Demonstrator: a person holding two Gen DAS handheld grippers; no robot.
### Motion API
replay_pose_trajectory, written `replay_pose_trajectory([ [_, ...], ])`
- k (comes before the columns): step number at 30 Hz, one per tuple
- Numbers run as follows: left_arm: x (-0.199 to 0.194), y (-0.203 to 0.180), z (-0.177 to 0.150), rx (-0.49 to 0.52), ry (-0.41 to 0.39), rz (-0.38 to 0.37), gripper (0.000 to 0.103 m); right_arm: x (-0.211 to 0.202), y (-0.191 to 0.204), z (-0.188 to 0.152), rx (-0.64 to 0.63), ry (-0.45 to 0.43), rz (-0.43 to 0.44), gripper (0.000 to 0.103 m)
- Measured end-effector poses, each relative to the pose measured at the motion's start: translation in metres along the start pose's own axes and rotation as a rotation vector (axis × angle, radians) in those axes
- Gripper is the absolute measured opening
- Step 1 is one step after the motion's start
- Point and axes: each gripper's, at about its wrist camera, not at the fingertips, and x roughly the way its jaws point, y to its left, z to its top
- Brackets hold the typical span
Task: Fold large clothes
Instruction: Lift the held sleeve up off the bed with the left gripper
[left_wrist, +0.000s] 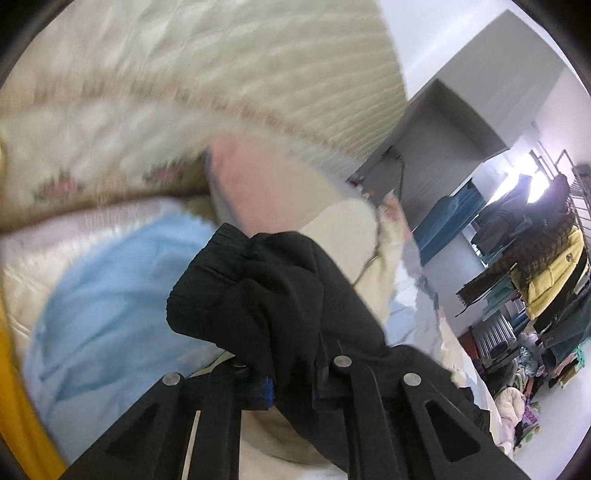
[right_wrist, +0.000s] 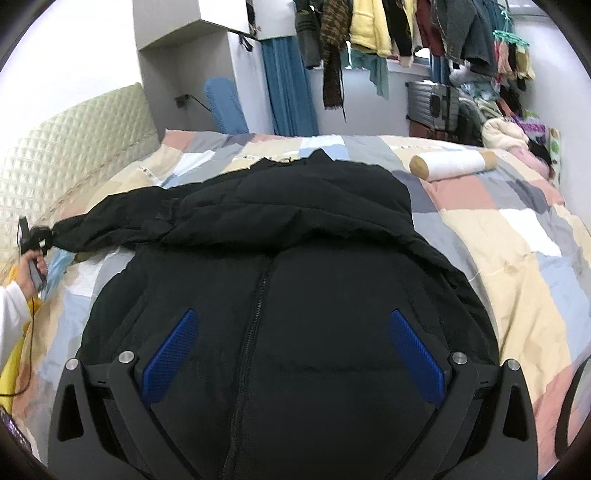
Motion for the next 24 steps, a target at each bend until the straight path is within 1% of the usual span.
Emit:
replay_pose_trajectory([
  [6,-0.056,-0.062,0.014,0.085,-0.067,0.003,0.011,-0.02,-0.009,-0.005,-0.028,-0.05,0.033,0.102],
  [10,-0.092,-0.108,0.018,0.136,-0.108,-0.014,0.01,-0.033,-0.015,-0.009,-0.044,-0.079,0.055,0.102],
  [13,-0.119,-0.148,0.018,0.186,-0.134,-0.026,0.01,-0.041,-0.02,-0.004,-0.102,-0.096,0.083,0.102],
  [16,-0.145,-0.188,0.015,0.237,-0.155,-0.046,0.01,-0.051,-0.028,0.001,-0.142,-0.141,0.07,0.103],
  [18,-0.157,-0.216,0.011,0.27,-0.165,-0.059,0.01,-0.055,-0.038,0.004,-0.134,-0.158,0.082,0.103],
  [21,-0.172,-0.263,0.002,0.329,-0.162,-0.053,0.01,-0.058,-0.051,0.004,-0.118,-0.168,0.095,0.103],
  [24,-0.187,-0.306,-0.013,0.364,-0.175,-0.085,0.01,-0.062,-0.064,0.0,-0.103,-0.183,0.085,0.103],
])
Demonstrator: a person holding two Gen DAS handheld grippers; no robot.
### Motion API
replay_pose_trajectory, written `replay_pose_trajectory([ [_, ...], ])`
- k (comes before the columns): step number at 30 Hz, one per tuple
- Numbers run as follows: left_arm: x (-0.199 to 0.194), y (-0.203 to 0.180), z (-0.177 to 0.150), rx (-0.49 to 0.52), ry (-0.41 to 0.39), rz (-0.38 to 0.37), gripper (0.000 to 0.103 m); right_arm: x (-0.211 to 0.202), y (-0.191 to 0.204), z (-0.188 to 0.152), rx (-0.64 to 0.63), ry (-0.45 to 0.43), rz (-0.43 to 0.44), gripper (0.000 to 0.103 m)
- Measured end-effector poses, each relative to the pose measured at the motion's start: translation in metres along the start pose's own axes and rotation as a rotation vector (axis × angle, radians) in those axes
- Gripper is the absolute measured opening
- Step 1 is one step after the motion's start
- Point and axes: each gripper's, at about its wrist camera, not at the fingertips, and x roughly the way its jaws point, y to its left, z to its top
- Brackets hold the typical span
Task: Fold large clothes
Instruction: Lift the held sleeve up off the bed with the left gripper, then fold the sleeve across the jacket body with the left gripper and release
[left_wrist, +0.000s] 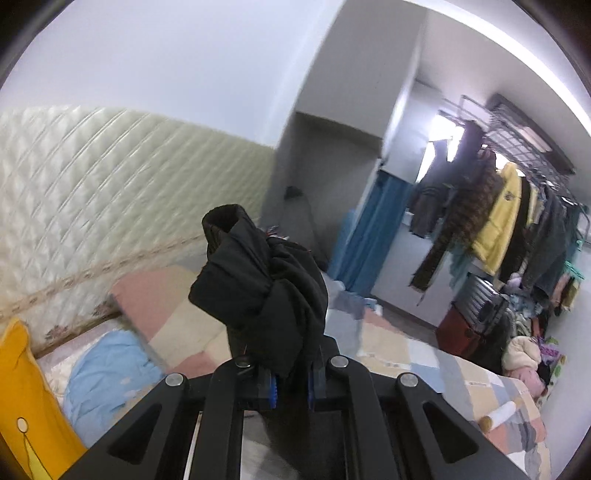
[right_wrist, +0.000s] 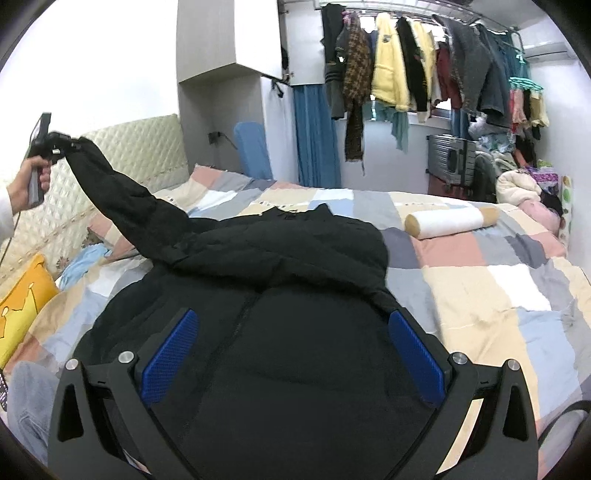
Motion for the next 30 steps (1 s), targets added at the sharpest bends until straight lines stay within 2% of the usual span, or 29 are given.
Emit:
replay_pose_trajectory([
  [6,-0.008,-0.098,-0.016,0.127,-0.022,-0.032,0.01,-0.006,-0.021,0.001,0.045,-0.018,0.007,0.103],
  [12,-0.011,-0.212,-0.061,0.275,-0.015,-0.139,0.01,-0.006,-0.029,0.015,0.026,-0.053,-0.002,0.103],
  [16,-0.011,-0.284,-0.108,0.364,-0.003,-0.257,0.01,-0.013,-0.042,0.012,0.077,-0.073,0.014,0.103],
  [20,0.001,-0.344,-0.152,0.407,0.034,-0.321,0.01,-0.022,-0.058,0.005,0.126,-0.097,0.008,0.103],
  [22,0.009,-0.371,-0.176,0.443,0.041,-0.336,0.01,-0.023,-0.064,0.003,0.134,-0.112,0.002,0.103],
  [25,0.026,-0.411,-0.224,0.493,0.089,-0.382,0.01,-0.012,-0.076,0.0,0.13,-0.092,-0.052,0.103],
  [28,0.045,-0.444,-0.268,0.607,0.121,-0.389,0.01,-0.001,-0.098,-0.005,0.2,-0.068,-0.061,0.103],
  [30,0.06,-0.455,-0.301,0.625,0.175,-0.403,0.01,0.005,-0.109,-0.008,0.245,-0.057,-0.065,0.103],
])
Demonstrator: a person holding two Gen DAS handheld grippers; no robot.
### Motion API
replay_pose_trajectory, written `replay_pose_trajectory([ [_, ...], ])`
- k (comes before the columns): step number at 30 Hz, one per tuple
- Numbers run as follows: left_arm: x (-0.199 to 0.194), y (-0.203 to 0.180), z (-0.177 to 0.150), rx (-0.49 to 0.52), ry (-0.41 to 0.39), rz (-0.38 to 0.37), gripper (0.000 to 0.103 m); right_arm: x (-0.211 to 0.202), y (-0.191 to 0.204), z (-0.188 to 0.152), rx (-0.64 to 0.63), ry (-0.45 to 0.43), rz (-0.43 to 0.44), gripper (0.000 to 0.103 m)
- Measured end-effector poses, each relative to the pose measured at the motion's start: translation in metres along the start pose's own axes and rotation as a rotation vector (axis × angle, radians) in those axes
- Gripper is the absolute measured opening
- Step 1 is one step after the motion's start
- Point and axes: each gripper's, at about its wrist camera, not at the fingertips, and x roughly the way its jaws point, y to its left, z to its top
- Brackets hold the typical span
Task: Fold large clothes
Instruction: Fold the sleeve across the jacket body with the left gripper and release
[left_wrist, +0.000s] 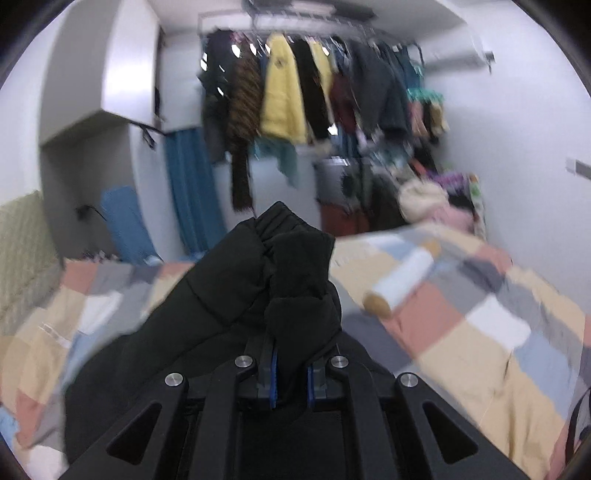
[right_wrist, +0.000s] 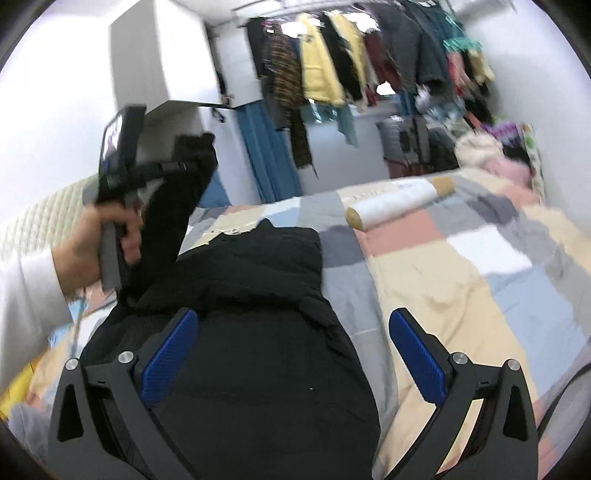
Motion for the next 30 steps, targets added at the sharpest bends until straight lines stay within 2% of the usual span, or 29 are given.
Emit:
replay_pose_trajectory([
  [3,0.03,-0.015,-0.029,-0.033,0.049,-0.047,0.01,0.008,-0.013,-0.002,0.052,0.013,0.004,0.103],
  [6,0.062,-0.032,-0.057,-0.027,0.098,-0.056,0.01,0.016,-0.017,-0.004,0.066,0.026,0.0,0.103],
  [8,0.082,-0.038,-0.079,-0.012,0.147,-0.048,0.01,0.021,-0.017,-0.006,0.066,0.04,0.006,0.103],
  [10,0.101,-0.046,-0.097,0.051,0.199,-0.01,0.01,0.023,-0.018,-0.008,0.064,0.043,0.009,0.103],
  [13,0.119,-0.049,-0.11,0.062,0.253,0.0,0.01,0.026,-0.026,-0.01,0.091,0.035,0.008,0.103],
  [17,0.114,-0.046,-0.107,0.033,0.244,-0.025,0.01,0.033,-0.032,-0.013,0.121,0.048,0.012,0.103],
  [19,0.102,-0.04,-0.102,0.007,0.206,-0.037,0.01,0.035,-0.03,-0.014,0.11,0.053,0.009,0.103],
  [22,0.078,-0.033,-0.091,-0.048,0.143,-0.015,0.012,0.034,-0.031,-0.014,0.102,0.054,-0.004,0.103],
  [23,0.072,-0.03,-0.088,-0.059,0.134,-0.003,0.018,0.032,-0.032,-0.014,0.107,0.048,-0.006,0.103],
  [24,0.064,-0.029,-0.085,-0.065,0.13,0.01,0.032,0.031,-0.033,-0.014,0.113,0.042,-0.009,0.103],
  [25,0.056,-0.028,-0.083,-0.061,0.129,0.023,0.042,0.027,-0.035,-0.014,0.122,0.034,-0.016,0.103],
  [26,0.049,-0.028,-0.08,-0.054,0.122,0.038,0.063,0.025,-0.036,-0.013,0.127,0.029,-0.021,0.103],
  [27,0.038,-0.028,-0.078,-0.04,0.096,0.06,0.076,0.023,-0.036,-0.013,0.132,0.024,-0.025,0.103],
  [30,0.005,-0.021,-0.069,-0.03,0.036,0.063,0.081,0.019,-0.033,-0.011,0.122,0.017,-0.035,0.103],
])
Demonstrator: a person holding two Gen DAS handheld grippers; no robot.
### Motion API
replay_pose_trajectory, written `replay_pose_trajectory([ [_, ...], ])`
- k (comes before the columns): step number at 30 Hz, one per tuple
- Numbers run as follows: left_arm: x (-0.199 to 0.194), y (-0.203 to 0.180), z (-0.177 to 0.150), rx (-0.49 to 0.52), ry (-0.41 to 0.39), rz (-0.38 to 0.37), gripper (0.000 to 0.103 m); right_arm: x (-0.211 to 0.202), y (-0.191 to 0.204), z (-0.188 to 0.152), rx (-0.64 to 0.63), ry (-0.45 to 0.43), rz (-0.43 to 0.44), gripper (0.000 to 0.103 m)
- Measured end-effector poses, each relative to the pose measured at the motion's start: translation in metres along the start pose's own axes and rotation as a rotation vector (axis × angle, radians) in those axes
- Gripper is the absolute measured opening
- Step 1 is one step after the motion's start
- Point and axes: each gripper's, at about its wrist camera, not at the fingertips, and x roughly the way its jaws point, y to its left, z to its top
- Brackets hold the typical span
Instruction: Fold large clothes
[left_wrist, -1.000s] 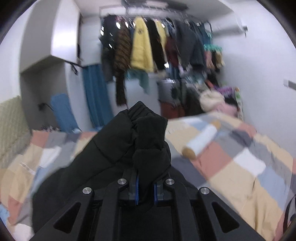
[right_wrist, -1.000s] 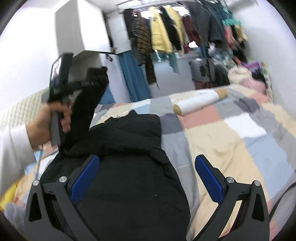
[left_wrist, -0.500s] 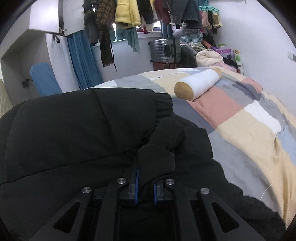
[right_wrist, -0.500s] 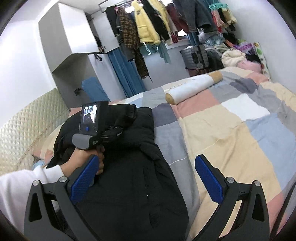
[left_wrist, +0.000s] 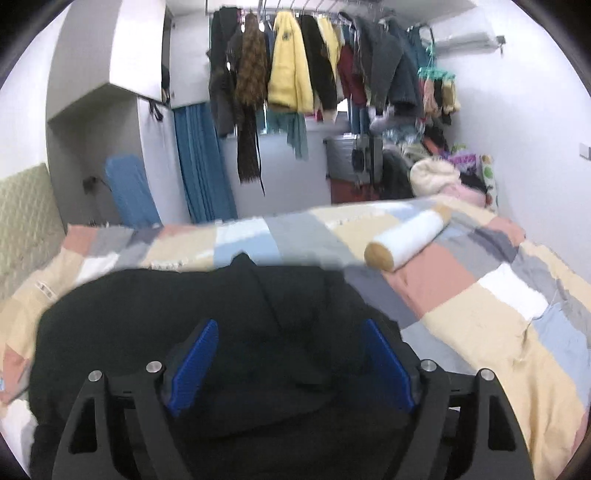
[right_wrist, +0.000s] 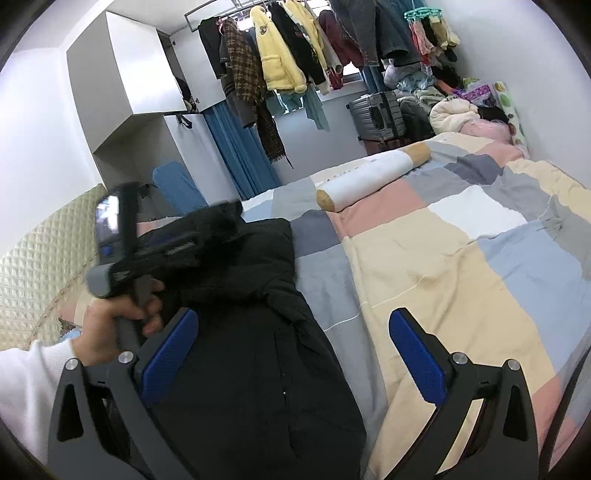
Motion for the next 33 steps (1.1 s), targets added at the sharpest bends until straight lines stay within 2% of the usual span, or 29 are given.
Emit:
replay_pose_trajectory([
  [6,-0.062,0.033,0.009,-0.057,-0.007,-0.017,0.081,-0.007,0.018,-0.001,-0.057,-0.008,0.012,0.103],
  [12,-0.131,0.07,0.0,-0.104,-0.035,-0.04,0.081,-0.021,0.031,-0.003,-0.09,-0.026,0.03,0.103],
  [15,-0.162,0.094,-0.016,-0.162,-0.057,-0.041,0.081,-0.028,0.041,-0.003,-0.108,-0.033,0.049,0.103],
  [17,-0.176,0.107,-0.028,-0.166,-0.072,0.002,0.081,-0.033,0.05,-0.003,-0.121,-0.034,0.06,0.103],
  [21,-0.198,0.13,-0.054,-0.142,-0.083,0.077,0.081,-0.045,0.066,-0.008,-0.148,-0.035,0.078,0.103],
  [25,-0.224,0.13,-0.078,-0.066,-0.132,0.14,0.081,-0.063,0.084,-0.016,-0.205,-0.054,0.089,0.103],
  [27,-0.239,0.13,-0.091,-0.062,-0.157,0.141,0.081,-0.073,0.093,-0.017,-0.234,-0.084,0.075,0.103],
  [30,-0.253,0.141,-0.11,-0.111,-0.193,0.134,0.081,-0.076,0.103,-0.014,-0.267,-0.094,0.071,0.103],
  [33,-0.25,0.161,-0.122,-0.172,-0.169,0.122,0.081,-0.077,0.111,-0.01,-0.274,-0.097,0.093,0.103],
])
